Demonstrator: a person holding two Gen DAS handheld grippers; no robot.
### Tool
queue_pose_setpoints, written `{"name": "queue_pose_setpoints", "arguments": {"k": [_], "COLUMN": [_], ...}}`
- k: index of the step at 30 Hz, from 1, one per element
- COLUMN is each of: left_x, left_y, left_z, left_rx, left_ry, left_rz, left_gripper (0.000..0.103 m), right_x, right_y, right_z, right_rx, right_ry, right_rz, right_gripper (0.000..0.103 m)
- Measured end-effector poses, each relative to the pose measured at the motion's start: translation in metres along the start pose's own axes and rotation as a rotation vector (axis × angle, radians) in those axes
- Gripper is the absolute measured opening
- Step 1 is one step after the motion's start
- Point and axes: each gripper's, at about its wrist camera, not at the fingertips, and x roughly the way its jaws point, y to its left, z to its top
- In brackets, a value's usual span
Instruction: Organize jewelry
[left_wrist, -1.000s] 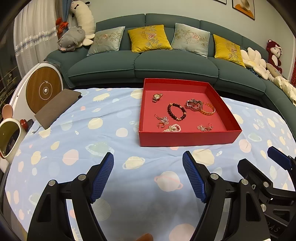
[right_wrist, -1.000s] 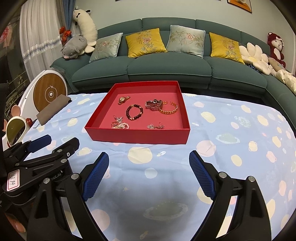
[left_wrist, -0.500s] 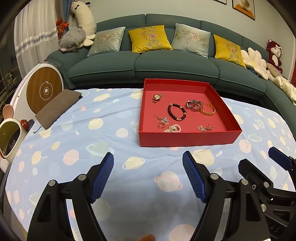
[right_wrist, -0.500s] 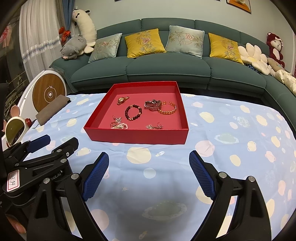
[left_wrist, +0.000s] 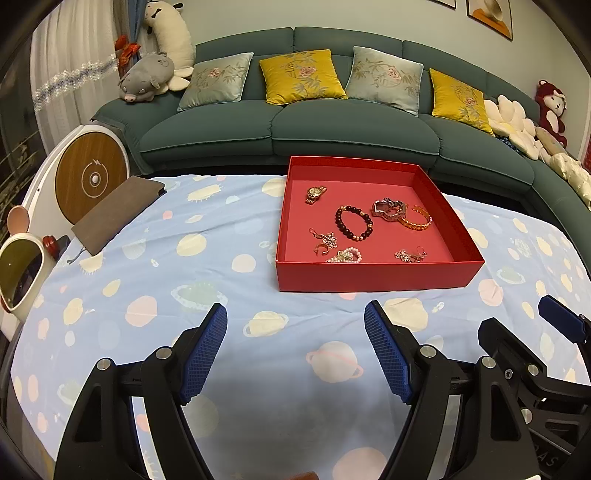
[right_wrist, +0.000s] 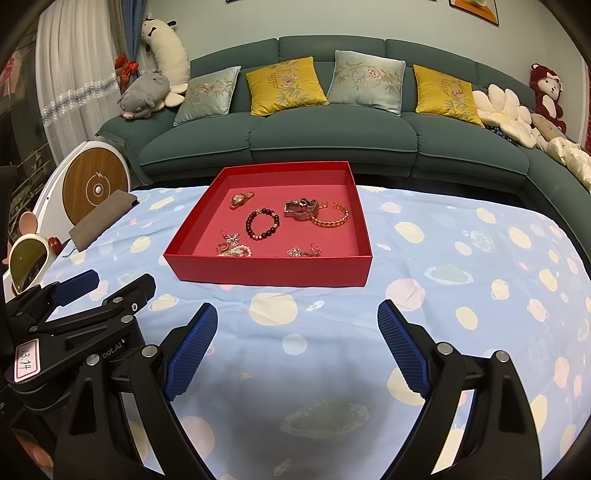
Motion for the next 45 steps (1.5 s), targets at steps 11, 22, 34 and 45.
{"name": "queue_pose_setpoints", "arguments": {"k": [11, 22, 34, 45], "left_x": [0.0001, 0.0007, 0.0012, 0.006], "left_y": [-0.0009, -0.0028, -0.0038, -0.0009], "left_z": [-0.0014, -0.0018, -0.0023, -0.0027], "left_rx": [-0.009, 0.004, 0.006, -0.033], "left_ry": [-0.008, -0.012, -0.011, 0.025], "left_rz": [0.011, 0.026, 0.025, 0.021], "left_gripper": [0.074, 0.074, 0.073, 0.074], "right_x": [0.0005, 0.0017, 0.0022, 0.002], "right_y": [-0.0004, -0.0002, -0.001, -0.0009], "right_z": [-0.0005, -0.0018, -0.0035, -0.0039], "right_rx": [0.004, 0.007, 0.01, 0.014], "right_ry": [0.002, 0.006, 0.007, 0.007], "right_rz": [-0.001, -0.005, -0.009, -0.02], "right_gripper": [0.086, 0.086, 0.086, 0.086]}}
